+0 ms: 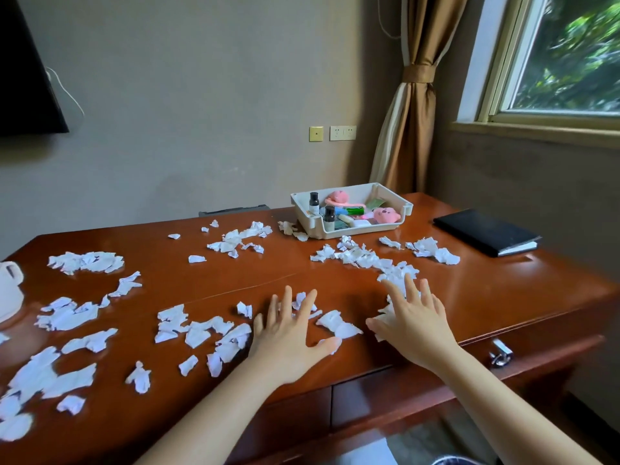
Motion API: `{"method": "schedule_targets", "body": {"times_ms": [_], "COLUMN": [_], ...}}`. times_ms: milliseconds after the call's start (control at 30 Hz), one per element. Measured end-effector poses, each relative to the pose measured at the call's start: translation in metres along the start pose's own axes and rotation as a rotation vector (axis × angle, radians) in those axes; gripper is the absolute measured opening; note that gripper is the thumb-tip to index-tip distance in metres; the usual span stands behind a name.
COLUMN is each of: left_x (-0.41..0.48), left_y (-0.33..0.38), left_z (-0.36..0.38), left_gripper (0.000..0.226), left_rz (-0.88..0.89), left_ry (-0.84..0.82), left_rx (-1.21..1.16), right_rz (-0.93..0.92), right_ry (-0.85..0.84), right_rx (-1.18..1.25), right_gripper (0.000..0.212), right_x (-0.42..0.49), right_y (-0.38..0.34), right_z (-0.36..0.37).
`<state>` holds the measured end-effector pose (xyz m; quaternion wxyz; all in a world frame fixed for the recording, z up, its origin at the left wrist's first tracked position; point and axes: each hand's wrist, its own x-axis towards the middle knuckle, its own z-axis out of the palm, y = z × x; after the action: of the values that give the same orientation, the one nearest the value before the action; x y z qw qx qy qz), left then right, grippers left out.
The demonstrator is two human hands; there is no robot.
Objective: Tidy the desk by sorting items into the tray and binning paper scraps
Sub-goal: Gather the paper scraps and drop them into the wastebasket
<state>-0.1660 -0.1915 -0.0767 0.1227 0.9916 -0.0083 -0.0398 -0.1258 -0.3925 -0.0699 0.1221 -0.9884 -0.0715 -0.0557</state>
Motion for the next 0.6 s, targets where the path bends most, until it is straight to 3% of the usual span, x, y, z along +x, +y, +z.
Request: {"method": "schedule_targets", "body": {"times_ms": [133,300,467,600], "left_x": [0.018,0.041,0.066,0.084], "left_y": [0.006,0.011,0.014,0.014], "left_z": [0.007,0.01,0.012,0.009], "left_gripper": [0.078,0.058,0.033,0.031], "left_rz": [-0.001,0.132,0.241,0.255], "left_ry": [0.057,0.242,0.286,0.286], "left_rx": [0.006,-0.079,-0.24,-0.242], "right_rz": [0.018,-0.019,-0.067,-0.113], "right_ry": [-0.011,0.04,0.042,0.068], "right_rx": [0.018,0.075,0.102,0.196], "right_gripper": [0.076,0.063,0.047,0.038], "right_x": [0.013,0.036,0.053,0.062], "right_y": [0.01,0.01,0.009,0.007], "right_z": [0.008,0.012,0.016,0.016]}}
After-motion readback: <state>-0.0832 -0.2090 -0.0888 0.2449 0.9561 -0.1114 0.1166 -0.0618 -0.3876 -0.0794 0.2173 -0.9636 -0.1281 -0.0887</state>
